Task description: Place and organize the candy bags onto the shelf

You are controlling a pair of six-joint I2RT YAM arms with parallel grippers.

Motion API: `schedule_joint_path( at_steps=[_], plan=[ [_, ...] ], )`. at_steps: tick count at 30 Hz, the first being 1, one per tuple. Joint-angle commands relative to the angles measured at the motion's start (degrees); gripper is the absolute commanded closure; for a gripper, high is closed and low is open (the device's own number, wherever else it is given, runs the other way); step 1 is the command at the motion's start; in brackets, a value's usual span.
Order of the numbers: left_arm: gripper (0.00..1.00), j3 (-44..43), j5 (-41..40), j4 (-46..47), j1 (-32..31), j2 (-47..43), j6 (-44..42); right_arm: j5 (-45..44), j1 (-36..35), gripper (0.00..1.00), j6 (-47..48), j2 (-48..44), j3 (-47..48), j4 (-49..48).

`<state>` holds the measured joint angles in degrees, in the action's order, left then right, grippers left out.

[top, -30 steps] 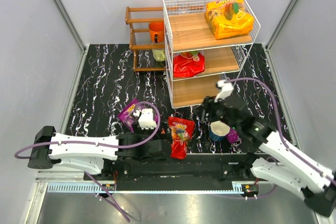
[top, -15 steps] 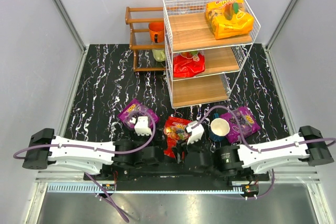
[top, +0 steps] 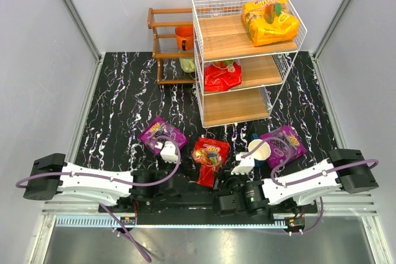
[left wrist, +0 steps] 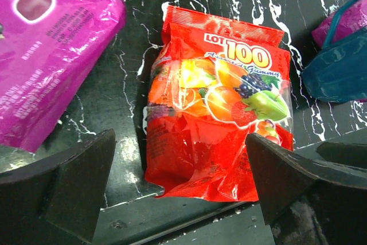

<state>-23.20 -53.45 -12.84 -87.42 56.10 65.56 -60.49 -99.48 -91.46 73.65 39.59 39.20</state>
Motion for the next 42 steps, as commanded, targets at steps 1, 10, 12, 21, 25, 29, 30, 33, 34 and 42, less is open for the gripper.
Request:
schedule_joint_path(
  at_steps=[1,10,12,21,25,29,30,33,34,42],
  plan=[
    [0.01,0.3,2.0,7.3,-0.4,3.0,-1.2,-2.3,-0.5,0.31,-6.1,-3.2,-6.6,-9.0],
    [0.03,0.8,4.6,10.2,-1.4,7.5,2.1,-0.9,-0.5,0.31,-1.5,-2.0,-8.7,-18.3],
    [0.04,1.0,4.1,10.3,-2.2,7.5,2.6,-0.4,-0.4,0.31,-0.7,-0.7,-8.8,-21.2],
    [0.13,1.3,3.0,7.6,-4.6,6.0,4.7,0.5,-0.4,0.33,-3.4,3.4,-9.7,-24.6],
    [0.26,2.5,2.8,7.7,-5.3,5.3,5.3,0.8,-0.4,0.41,-7.2,4.7,-11.2,-24.6],
    [0.39,3.4,3.1,11.4,-5.4,5.2,3.1,0.7,-0.4,0.55,-8.4,5.0,-11.8,-24.6],
    [0.41,3.6,3.3,12.4,-5.4,5.3,2.4,0.6,-0.4,0.6,-8.3,4.9,-11.8,-24.6],
    [0.51,4.7,3.7,16.7,-5.3,5.5,-0.5,0.2,-0.4,0.72,-7.8,4.9,-12.0,-24.6],
    [0.55,5.1,3.9,18.0,-5.3,5.4,-1.2,0.1,-0.3,0.75,-7.7,4.6,-12.1,-24.6],
    [1.0,9.0,5.8,26.8,-5.3,4.0,-4.5,-0.9,0.6,0.98,-5.4,-0.3,-14.2,-23.1]
  ],
)
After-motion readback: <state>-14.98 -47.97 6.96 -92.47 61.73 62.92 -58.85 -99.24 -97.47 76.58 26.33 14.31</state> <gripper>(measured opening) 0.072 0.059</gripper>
